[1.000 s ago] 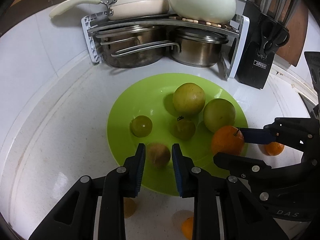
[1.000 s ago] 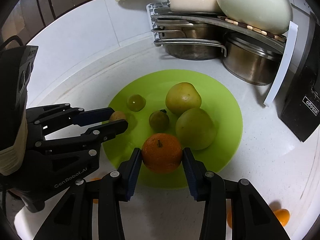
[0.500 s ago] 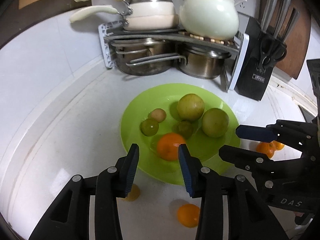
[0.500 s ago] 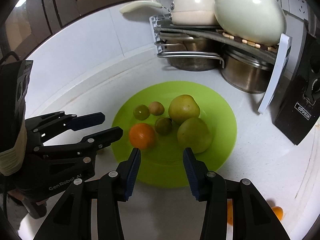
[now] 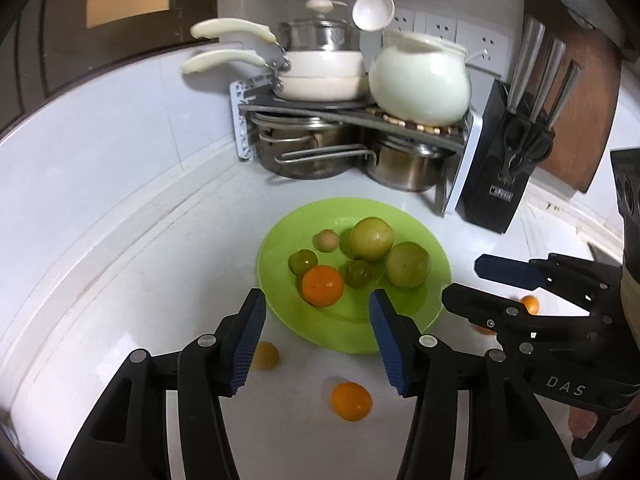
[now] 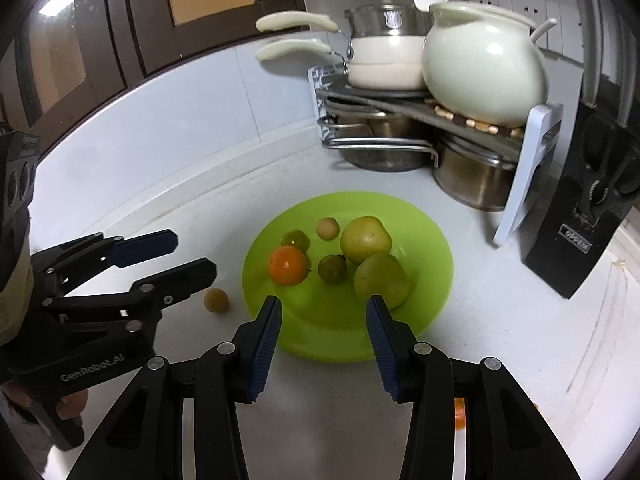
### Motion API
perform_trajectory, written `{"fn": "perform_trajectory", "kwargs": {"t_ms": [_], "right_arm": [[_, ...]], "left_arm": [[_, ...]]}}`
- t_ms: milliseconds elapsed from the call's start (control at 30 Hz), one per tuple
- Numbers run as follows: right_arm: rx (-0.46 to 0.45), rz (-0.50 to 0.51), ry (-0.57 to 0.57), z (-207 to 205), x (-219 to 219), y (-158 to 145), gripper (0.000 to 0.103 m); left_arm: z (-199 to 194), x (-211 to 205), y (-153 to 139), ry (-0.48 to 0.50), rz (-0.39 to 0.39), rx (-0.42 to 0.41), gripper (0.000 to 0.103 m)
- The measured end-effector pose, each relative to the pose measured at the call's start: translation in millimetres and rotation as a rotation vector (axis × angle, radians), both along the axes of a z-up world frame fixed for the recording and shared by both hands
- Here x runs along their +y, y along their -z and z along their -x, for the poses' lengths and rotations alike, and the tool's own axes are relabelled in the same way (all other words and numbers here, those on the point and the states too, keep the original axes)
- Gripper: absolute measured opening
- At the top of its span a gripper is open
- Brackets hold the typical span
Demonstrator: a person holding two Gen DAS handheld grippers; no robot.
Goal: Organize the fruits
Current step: 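Withdraw both open grippers from the plate toward the loose oranges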
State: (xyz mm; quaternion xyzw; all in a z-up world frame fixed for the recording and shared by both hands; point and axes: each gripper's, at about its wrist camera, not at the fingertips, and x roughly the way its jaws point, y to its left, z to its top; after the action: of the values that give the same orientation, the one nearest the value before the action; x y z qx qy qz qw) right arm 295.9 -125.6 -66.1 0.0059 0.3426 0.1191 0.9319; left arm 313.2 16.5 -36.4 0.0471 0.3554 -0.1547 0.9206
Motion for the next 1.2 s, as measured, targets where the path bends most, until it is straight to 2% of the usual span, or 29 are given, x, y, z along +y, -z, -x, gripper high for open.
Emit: {"fn": "perform_trajectory", "kwargs": {"t_ms": [33, 167, 333, 633, 900, 1200], "right_arm": [[-0.010, 0.001, 0.005, 3, -1, -3, 0.053], [-0.054, 0.014, 0.032, 17, -7, -13, 0.057], [-0.107, 0.029, 0.079, 36, -18, -22, 0.067], [-0.157, 0.083, 0.150, 72, -39, -26, 0.067], [-0.136, 0.094, 0.234, 88, -58, -14, 0.067], [-0.085, 0.082, 0.238, 93, -65, 8, 0.067]], "left_arm": [[4, 1, -3, -0.009, 0.010, -0.005, 0.056], [20, 3, -12, -0.055, 0.028, -0.027, 0.063], [41, 3, -18, -0.097, 0.037, -0.055, 0.071], [77, -9, -16, -0.136, -0.021, -0.127, 0.077], [99, -13, -5, -0.172, -0.038, -0.159, 0.079], [104, -14, 22, -0.200, -0.038, -0.101, 0.079]]}}
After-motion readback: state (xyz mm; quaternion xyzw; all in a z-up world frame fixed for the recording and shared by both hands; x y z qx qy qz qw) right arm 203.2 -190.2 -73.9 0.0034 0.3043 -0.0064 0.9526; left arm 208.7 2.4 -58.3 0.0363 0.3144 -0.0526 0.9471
